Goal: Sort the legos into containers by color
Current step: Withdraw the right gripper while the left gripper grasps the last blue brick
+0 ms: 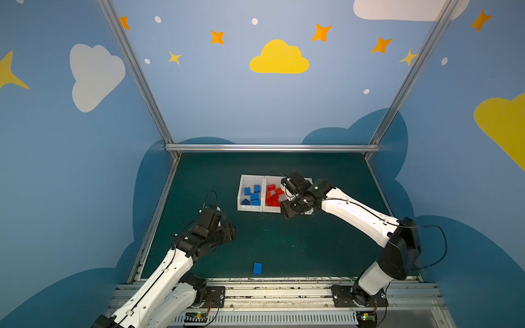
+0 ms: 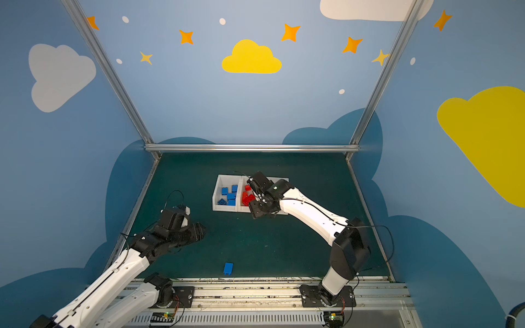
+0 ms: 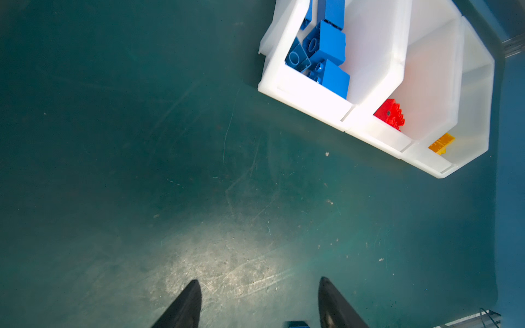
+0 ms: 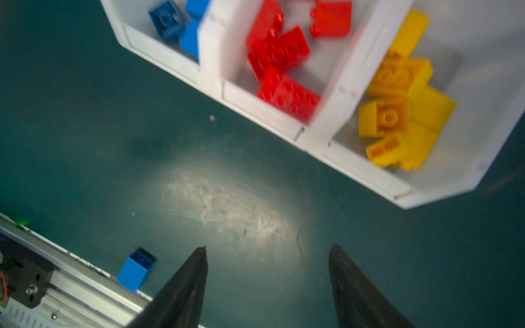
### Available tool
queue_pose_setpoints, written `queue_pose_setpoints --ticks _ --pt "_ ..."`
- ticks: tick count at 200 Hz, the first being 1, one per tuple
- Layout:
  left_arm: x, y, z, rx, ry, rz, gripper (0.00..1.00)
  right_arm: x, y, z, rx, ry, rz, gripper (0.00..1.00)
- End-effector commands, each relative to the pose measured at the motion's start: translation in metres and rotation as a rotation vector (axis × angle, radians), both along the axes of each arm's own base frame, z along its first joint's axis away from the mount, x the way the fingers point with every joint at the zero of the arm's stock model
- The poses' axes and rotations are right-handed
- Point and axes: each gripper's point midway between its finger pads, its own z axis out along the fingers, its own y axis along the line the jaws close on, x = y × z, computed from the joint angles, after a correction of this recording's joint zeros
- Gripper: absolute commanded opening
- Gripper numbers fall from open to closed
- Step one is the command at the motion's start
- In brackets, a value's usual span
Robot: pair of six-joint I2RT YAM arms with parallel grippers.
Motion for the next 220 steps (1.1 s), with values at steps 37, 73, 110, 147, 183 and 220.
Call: queue_pose_setpoints --ticks 37,73,110,147,183,220 --pt "-0.011 -0.019 -0.008 0.012 0.033 -0.108 0.66 -0.034 -0.052 -0.021 0.014 -0.002 -0.193 0.68" --pt "-0.031 -0.037 -0.021 0.039 0.100 -0.179 0.65 -0.042 -0.062 -0.028 0.000 0.027 -0.238 0.68" --pt "-0.060 -0.063 -0.037 0.068 0.166 -0.274 0.65 -0.046 -0.061 -0.037 0.006 0.058 -0.262 0.68" --pt "-0.080 -0.087 -0.053 0.086 0.218 -0.340 0.66 -0.047 -0.060 -0.039 0.017 0.064 -0.265 0.68" --pt "-0.096 -0.106 -0.068 0.141 0.288 -0.424 0.66 -0.049 -0.061 -0.042 0.014 0.072 -0.270 0.68" --pt "-0.105 -0.117 -0.079 0.201 0.373 -0.489 0.66 -0.051 -0.060 -0.047 0.012 0.088 -0.268 0.68"
